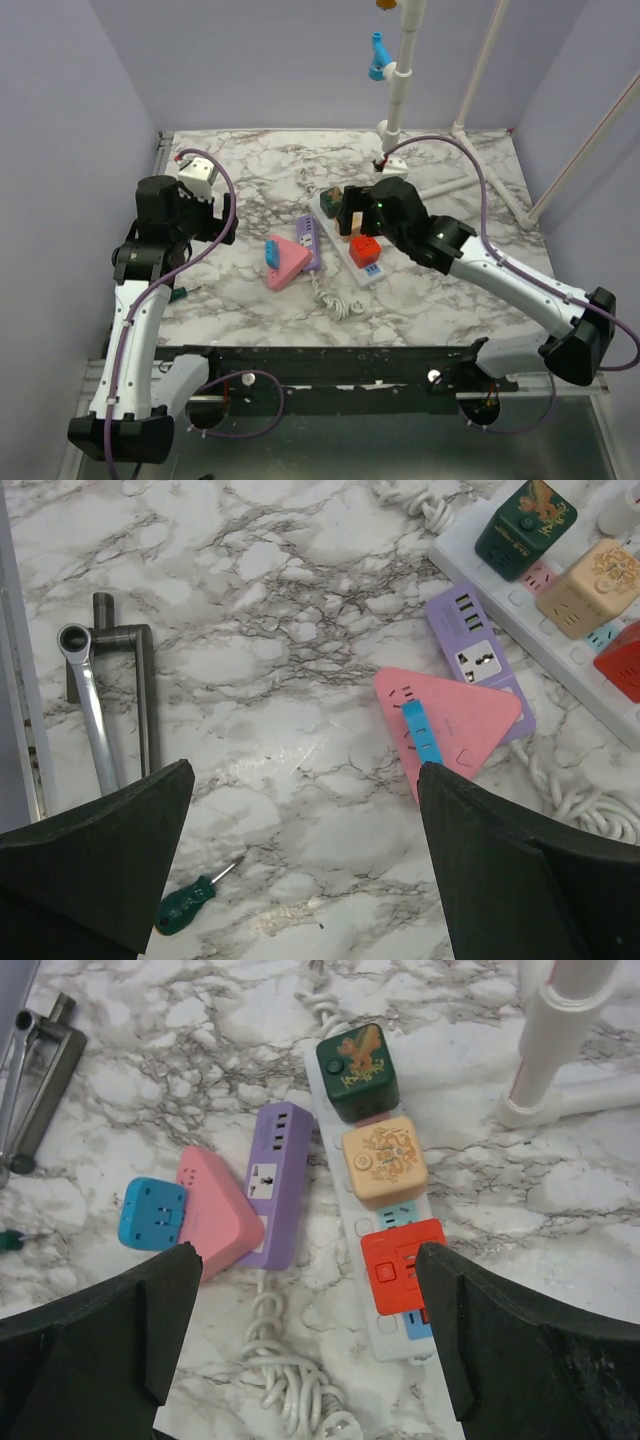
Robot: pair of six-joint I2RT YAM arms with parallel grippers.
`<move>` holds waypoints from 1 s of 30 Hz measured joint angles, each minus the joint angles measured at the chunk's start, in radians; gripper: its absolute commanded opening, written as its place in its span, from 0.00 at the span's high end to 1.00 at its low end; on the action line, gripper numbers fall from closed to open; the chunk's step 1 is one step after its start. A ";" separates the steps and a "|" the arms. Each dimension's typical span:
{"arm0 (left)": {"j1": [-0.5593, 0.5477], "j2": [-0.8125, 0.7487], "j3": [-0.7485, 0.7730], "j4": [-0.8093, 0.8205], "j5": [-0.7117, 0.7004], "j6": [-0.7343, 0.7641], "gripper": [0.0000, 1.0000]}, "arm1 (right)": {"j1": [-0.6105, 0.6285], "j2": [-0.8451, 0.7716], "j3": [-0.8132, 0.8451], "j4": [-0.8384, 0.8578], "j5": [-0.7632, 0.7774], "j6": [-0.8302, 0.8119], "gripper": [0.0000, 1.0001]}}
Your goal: Pull the plug off the socket
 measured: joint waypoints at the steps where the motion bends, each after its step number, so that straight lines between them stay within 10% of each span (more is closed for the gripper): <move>1: 0.000 0.002 0.000 0.000 0.002 -0.002 0.01 | 0.030 0.027 0.026 -0.023 0.034 -0.003 0.00; 15: 0.021 0.154 0.002 -0.005 0.014 -0.009 0.02 | 0.356 0.602 0.401 -0.077 0.180 -0.005 0.00; 30: 0.086 0.178 0.023 -0.019 0.015 -0.015 0.02 | 0.393 0.840 0.572 -0.092 0.279 0.019 0.10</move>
